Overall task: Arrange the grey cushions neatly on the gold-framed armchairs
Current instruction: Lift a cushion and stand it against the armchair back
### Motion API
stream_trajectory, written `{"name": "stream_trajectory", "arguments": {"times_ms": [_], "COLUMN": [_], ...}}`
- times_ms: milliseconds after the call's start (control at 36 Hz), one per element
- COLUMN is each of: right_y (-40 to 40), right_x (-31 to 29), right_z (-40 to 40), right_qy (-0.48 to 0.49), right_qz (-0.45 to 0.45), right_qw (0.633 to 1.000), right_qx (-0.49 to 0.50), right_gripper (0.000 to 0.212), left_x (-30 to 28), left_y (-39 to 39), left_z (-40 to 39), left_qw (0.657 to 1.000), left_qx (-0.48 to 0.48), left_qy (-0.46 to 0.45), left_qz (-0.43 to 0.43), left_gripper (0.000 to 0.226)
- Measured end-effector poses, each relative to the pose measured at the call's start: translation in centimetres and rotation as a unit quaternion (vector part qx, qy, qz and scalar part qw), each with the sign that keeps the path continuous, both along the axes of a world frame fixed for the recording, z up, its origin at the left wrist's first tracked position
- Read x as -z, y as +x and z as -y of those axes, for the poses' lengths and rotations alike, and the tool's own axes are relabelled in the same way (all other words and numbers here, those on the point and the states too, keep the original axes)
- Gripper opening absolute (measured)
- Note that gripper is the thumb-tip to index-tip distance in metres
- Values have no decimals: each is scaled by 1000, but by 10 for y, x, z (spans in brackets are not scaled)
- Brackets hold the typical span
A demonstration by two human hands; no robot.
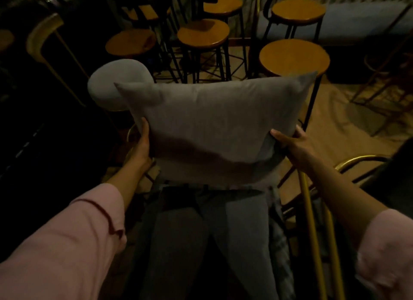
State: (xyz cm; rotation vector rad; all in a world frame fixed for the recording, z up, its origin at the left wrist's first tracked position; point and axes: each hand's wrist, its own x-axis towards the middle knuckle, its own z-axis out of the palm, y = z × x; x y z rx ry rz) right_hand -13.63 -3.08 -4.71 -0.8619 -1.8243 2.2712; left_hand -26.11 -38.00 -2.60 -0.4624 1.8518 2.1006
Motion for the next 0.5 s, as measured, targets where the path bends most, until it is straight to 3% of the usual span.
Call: {"name": "stream_trajectory", "arguments": {"times_ms": [139,250,361,500], "right_y": [-25,-32,-32,-30], "right_x": [32,59,86,95], "right_z": [4,4,12,31], "right_qy": [2,-5,24,-2], "right_qz": [25,85,169,202], "right_qw": [1000,996,985,979], "right_qx": [-11,-11,-16,-2], "right_gripper": [49,34,63,76], "left_x": [27,64,97,128], "left_y": [-28,-44,-39,-31], "left_z": [-11,-8,-3,-2], "left_qw": [998,993,975,968], "left_qx": [-20,-27,0,52], "left_qy": [-55,-87,-181,-223], "left_qz": [12,76,127,102], "left_gripper": [61,86,107,97]}}
